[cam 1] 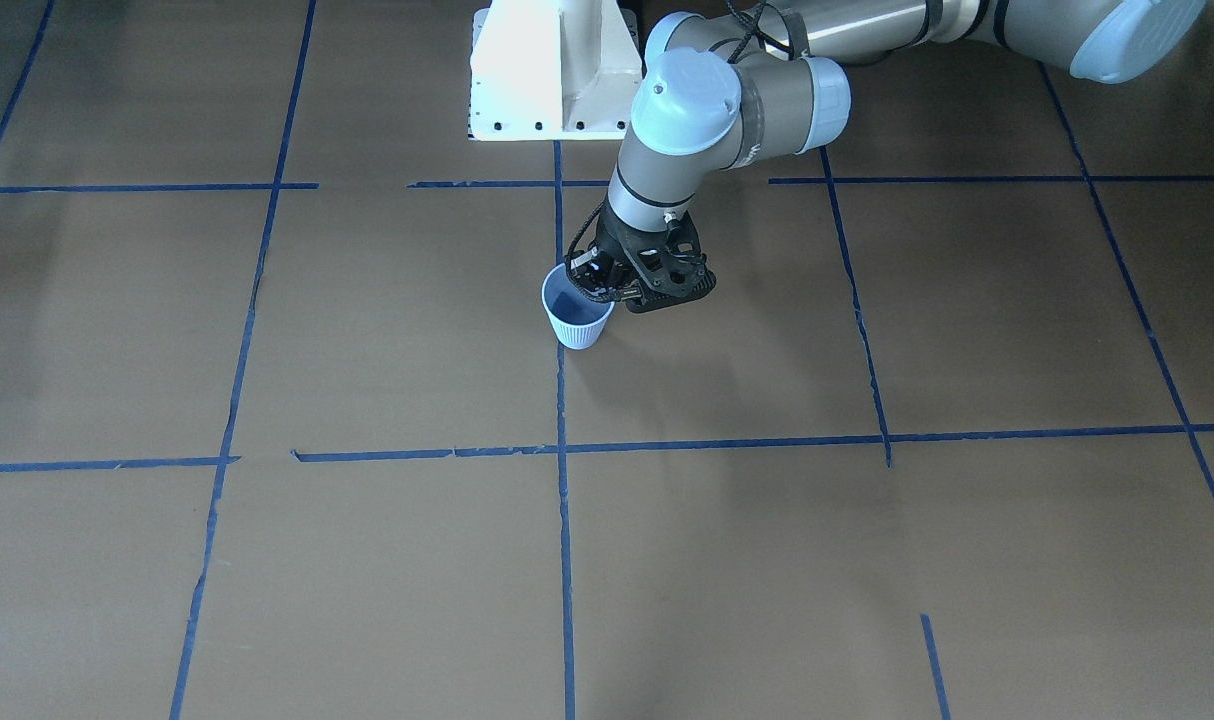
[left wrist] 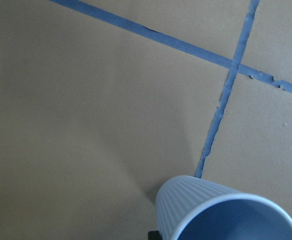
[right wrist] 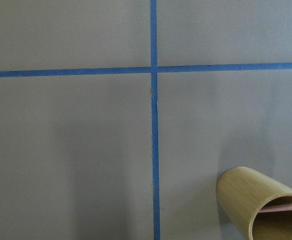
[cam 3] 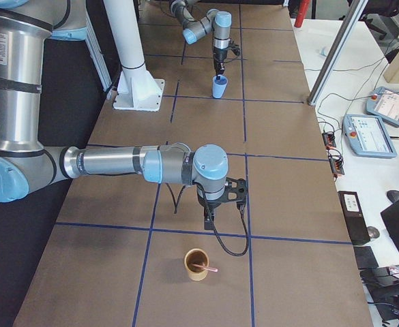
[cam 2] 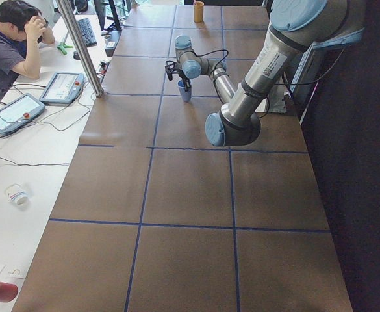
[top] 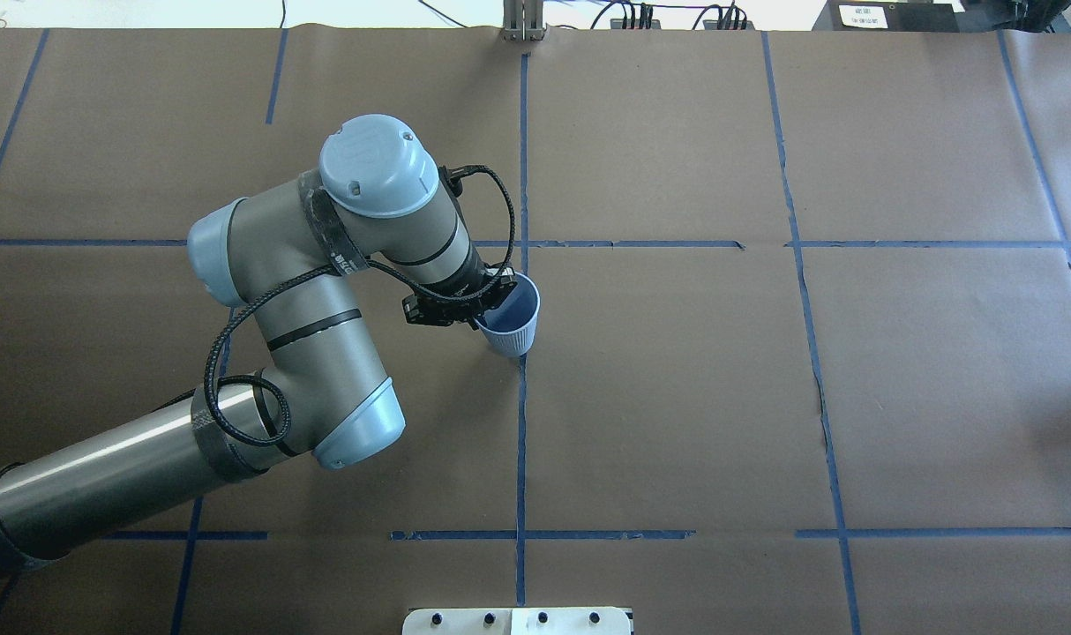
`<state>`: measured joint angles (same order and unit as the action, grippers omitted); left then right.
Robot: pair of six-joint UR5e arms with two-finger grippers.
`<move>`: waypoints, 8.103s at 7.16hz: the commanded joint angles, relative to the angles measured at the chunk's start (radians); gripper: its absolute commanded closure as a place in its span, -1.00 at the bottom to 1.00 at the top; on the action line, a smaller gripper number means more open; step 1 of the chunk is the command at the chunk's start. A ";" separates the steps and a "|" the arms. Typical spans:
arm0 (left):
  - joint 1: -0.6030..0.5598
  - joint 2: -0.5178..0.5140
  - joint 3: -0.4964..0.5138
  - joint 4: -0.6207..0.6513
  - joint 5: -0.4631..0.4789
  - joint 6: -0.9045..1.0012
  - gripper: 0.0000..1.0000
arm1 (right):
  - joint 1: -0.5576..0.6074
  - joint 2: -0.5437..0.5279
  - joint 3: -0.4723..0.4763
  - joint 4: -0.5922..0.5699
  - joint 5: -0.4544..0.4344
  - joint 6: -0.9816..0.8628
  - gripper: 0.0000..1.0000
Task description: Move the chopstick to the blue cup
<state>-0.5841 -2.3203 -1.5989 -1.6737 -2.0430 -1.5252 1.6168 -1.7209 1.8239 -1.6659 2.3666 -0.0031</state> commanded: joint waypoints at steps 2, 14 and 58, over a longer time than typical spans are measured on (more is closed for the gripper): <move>-0.002 0.001 -0.010 0.002 0.004 -0.004 -1.00 | 0.000 0.001 -0.001 0.000 -0.001 -0.002 -1.00; -0.307 0.018 -0.329 0.434 -0.173 0.238 -1.00 | 0.106 -0.017 -0.337 0.259 0.010 0.000 -1.00; -0.861 0.595 -0.325 0.423 -0.192 1.514 -1.00 | -1.072 1.221 -0.180 -0.331 -0.635 1.120 -0.98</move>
<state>-1.4353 -1.7273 -1.9306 -1.2511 -2.2355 -0.0271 0.5546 -0.4868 1.6232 -1.9862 1.7317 1.1038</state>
